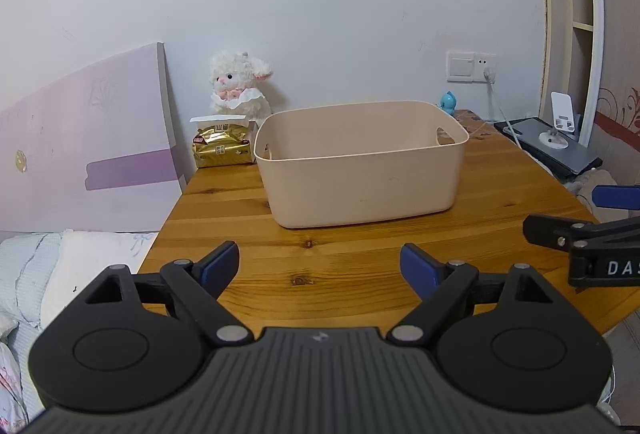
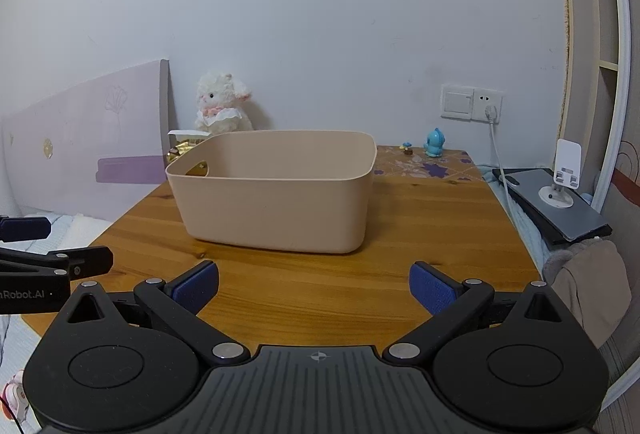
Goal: Organize objects
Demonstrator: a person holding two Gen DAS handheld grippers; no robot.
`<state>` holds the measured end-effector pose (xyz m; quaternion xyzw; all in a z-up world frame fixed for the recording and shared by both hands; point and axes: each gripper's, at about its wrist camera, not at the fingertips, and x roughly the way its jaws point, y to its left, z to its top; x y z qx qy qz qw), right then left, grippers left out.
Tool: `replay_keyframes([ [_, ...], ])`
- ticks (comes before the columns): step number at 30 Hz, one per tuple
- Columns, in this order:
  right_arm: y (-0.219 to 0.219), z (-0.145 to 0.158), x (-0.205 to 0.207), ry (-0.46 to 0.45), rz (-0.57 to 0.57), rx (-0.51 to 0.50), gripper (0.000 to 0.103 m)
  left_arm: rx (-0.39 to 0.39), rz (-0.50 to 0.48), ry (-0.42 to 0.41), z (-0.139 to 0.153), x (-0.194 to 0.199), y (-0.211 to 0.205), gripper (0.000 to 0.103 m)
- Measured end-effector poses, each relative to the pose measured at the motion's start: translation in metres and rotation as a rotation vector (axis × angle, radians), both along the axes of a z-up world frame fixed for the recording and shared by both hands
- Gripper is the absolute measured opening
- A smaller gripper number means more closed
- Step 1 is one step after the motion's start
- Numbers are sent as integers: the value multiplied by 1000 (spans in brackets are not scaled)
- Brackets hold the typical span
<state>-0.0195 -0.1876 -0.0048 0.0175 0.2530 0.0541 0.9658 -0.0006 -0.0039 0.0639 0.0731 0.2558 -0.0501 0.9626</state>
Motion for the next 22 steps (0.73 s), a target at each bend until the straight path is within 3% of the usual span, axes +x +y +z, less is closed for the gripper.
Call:
replay_keyframes([
  [22,-4,-3,-6,24,-16,-29,103,6,-1,18,-2,-10,2,97],
])
